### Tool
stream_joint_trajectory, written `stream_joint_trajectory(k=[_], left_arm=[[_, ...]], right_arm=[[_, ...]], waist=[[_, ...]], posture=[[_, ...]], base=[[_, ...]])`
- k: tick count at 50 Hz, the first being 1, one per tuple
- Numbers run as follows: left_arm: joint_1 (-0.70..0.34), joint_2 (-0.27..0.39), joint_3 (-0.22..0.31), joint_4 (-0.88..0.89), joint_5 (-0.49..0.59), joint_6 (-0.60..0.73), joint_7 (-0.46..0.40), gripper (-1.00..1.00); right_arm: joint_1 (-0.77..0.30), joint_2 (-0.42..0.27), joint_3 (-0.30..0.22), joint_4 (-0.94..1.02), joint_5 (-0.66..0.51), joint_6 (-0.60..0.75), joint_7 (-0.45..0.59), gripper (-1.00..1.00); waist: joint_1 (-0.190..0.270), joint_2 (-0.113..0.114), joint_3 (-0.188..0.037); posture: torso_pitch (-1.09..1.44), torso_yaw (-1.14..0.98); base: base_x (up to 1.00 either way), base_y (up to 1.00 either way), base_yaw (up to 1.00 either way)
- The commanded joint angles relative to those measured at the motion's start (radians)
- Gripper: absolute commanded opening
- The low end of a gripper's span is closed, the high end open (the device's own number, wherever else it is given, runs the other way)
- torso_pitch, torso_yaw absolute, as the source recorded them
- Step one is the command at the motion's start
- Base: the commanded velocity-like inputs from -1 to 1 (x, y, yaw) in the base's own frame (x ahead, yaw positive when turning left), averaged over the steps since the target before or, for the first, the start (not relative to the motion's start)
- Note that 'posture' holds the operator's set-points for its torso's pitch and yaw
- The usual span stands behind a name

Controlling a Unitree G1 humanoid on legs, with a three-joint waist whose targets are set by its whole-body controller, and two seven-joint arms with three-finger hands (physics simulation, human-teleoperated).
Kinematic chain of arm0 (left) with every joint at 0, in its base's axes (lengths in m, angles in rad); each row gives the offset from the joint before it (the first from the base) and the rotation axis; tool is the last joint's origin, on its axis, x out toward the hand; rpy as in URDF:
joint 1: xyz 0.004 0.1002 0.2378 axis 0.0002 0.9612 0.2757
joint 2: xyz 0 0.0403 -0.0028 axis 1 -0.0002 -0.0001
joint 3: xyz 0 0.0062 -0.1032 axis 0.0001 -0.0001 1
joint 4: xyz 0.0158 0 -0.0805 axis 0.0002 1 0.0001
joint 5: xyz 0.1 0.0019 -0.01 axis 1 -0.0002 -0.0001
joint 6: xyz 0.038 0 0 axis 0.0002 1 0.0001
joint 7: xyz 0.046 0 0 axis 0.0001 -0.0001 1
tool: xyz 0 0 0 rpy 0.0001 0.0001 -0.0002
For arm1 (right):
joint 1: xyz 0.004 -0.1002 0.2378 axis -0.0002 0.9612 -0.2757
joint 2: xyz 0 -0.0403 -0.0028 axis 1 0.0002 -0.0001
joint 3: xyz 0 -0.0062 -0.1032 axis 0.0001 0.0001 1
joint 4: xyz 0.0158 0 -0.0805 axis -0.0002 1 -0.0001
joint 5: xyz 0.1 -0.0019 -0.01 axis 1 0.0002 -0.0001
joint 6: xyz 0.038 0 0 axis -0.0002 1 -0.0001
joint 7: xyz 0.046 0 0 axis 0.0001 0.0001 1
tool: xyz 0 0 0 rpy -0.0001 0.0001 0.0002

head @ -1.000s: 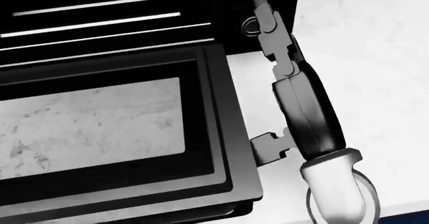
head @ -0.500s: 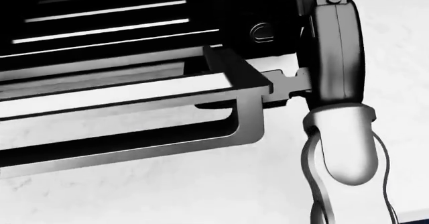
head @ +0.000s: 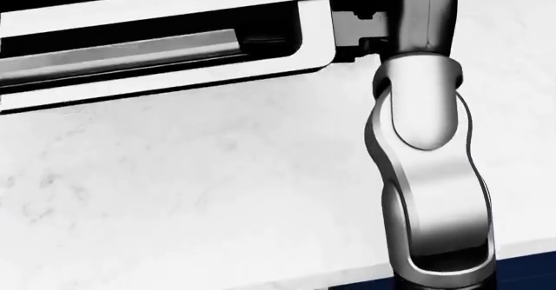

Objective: Close the toaster oven door.

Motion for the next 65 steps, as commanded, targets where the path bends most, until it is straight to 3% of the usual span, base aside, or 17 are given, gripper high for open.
stream_joint_trajectory(k=[1,25,34,46,57,65], left_arm=[[-0.012,0.026,0.015,-0.035,-0.003,-0.025,-0.001,1.0],[0.027,-0.073,0.008,-0.166,0.03,0.015,-0.036,1.0],[0.055,-0.136,0.019,-0.293,0.026,0.067,-0.059,1.0],[0.104,-0.206,0.096,-0.504,-0.052,0.21,-0.068,1.0],[0.182,-0.318,0.151,-0.611,-0.041,0.218,-0.111,1.0],[0.215,-0.383,0.184,-0.762,-0.136,0.302,-0.106,1.0]], right_arm=[[-0.059,-0.007,-0.004,0.018,0.0,-0.059,-0.033,1.0],[-0.293,-0.061,-0.028,0.43,-0.015,-0.191,-0.152,1.0],[-0.321,-0.067,-0.029,0.483,-0.017,-0.216,-0.163,1.0],[-0.349,-0.078,-0.034,0.518,-0.01,-0.229,-0.17,1.0],[-0.381,-0.081,-0.036,0.552,-0.009,-0.237,-0.168,1.0],[-0.396,-0.087,-0.039,0.565,-0.003,-0.242,-0.173,1.0]], waist=[[0.003,0.007,-0.02],[0.014,-0.007,-0.012],[0.015,-0.018,-0.012],[0.016,-0.017,-0.009],[0.016,-0.022,-0.006],[0.014,-0.025,-0.004]], posture=[[0.0,0.0],[0.0,0.0],[0.0,0.0],[0.0,0.0],[0.0,0.0],[0.0,0.0]], base=[[0.0,0.0,0.0],[0.0,0.0,0.0],[0.0,0.0,0.0],[0.0,0.0,0.0],[0.0,0.0,0.0],[0.0,0.0,0.0]])
